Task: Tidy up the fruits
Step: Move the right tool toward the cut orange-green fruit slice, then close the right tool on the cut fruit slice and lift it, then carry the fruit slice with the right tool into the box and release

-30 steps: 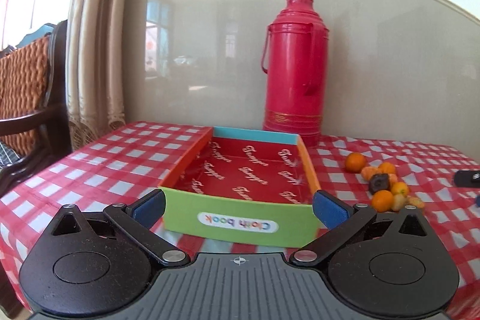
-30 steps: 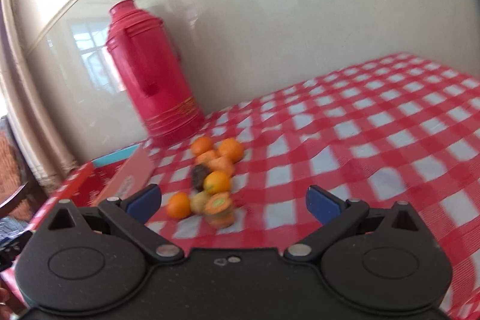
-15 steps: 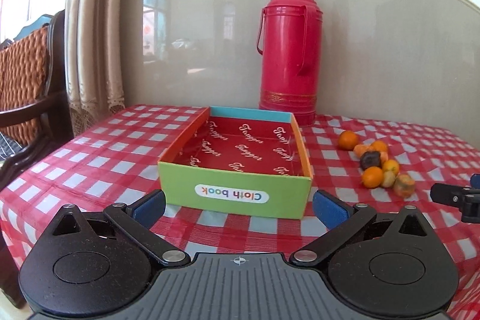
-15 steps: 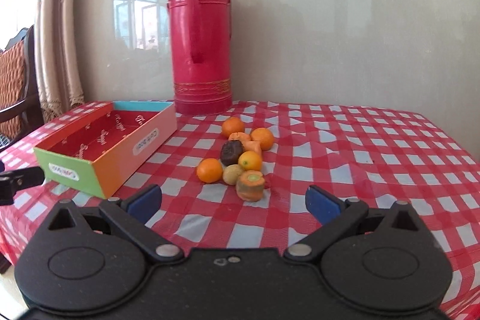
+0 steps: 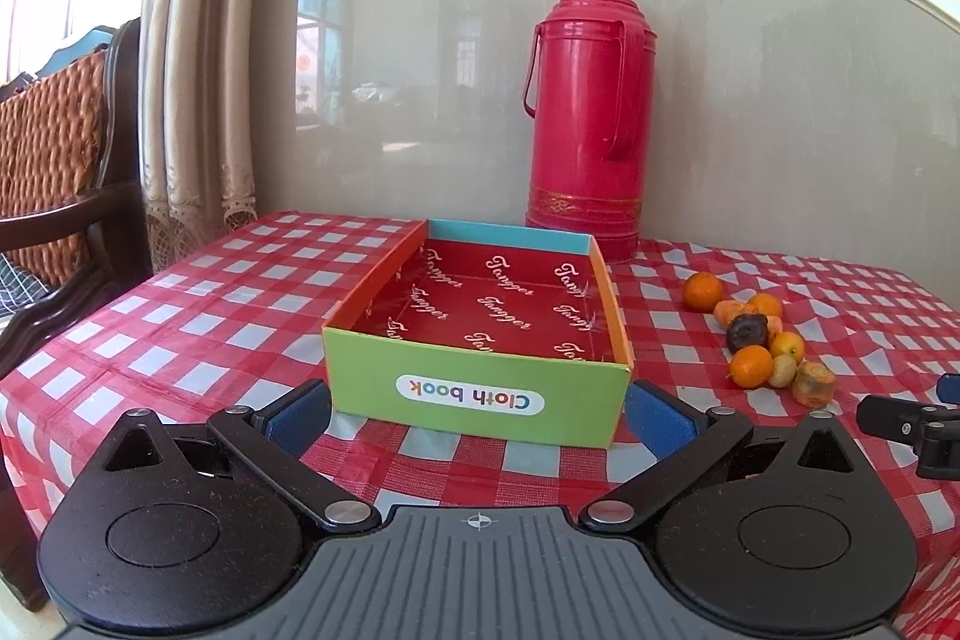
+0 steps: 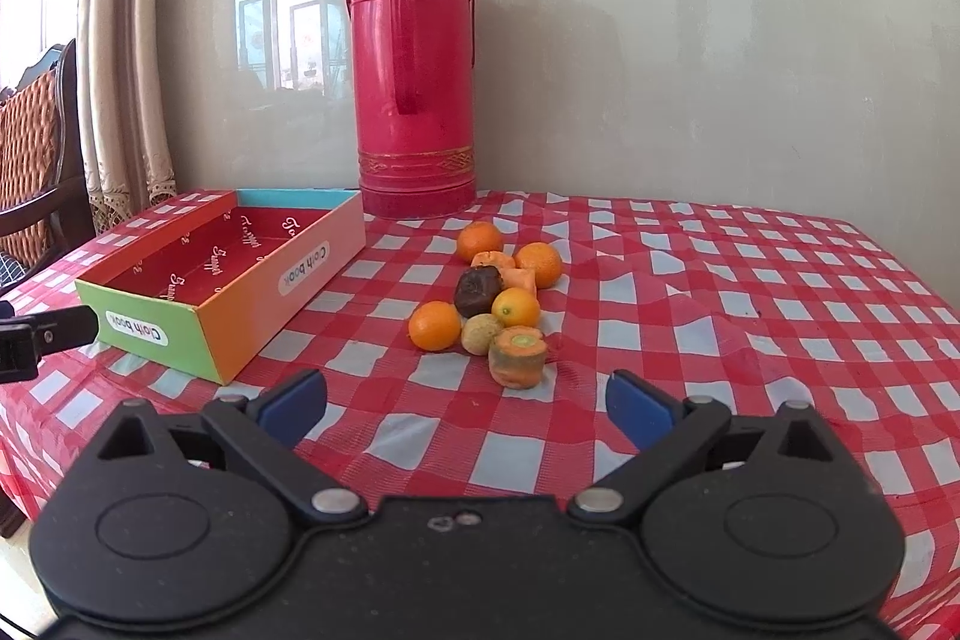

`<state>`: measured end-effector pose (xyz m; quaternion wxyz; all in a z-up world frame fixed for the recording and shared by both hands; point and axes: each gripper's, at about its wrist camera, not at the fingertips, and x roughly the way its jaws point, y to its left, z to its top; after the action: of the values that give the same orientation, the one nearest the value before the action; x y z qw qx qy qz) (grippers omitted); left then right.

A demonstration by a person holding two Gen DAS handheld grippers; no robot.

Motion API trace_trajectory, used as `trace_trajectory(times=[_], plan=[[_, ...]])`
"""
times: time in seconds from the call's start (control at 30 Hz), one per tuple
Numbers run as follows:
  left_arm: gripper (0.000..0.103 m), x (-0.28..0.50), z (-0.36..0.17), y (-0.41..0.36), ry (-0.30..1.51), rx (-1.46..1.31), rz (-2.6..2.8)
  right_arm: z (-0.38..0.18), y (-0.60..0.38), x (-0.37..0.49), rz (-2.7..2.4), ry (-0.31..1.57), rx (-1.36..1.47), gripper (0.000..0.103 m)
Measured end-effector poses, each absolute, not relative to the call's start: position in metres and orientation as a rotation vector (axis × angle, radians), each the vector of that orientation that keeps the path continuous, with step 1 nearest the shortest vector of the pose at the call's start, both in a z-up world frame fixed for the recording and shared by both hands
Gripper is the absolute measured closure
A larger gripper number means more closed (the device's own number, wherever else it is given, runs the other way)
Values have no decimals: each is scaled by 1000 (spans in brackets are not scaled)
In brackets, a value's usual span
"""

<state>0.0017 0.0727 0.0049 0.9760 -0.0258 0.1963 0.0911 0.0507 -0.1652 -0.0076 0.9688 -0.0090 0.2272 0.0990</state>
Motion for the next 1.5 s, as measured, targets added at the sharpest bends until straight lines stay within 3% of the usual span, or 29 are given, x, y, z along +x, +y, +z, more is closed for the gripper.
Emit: trace_trajectory(times=[0.2, 0.47, 0.63, 0.83, 0.87, 0.9, 1.23, 1.5], plan=[[0, 3, 4, 69, 402, -33, 187, -9, -165, 54, 193, 467, -18, 14], [0, 3, 5, 81, 403, -48, 225, -18, -161, 87, 184, 527, -23, 38], [0, 5, 2, 98, 414, -90, 269, -26, -156, 118, 144, 557, -81, 44], [0, 12, -3, 115, 436, -98, 305, -36, -161, 148, 135, 612, -66, 63], [0, 13, -4, 116, 444, -97, 306, -37, -161, 151, 140, 623, -63, 75], [0, 14, -4, 118, 447, -97, 305, -38, -161, 154, 131, 641, -61, 78], [0, 8, -5, 137, 443, -129, 317, -17, -155, 130, 145, 510, -34, 79], [0, -1, -7, 160, 450, -154, 357, -2, -92, 112, 321, 335, -20, 79]])
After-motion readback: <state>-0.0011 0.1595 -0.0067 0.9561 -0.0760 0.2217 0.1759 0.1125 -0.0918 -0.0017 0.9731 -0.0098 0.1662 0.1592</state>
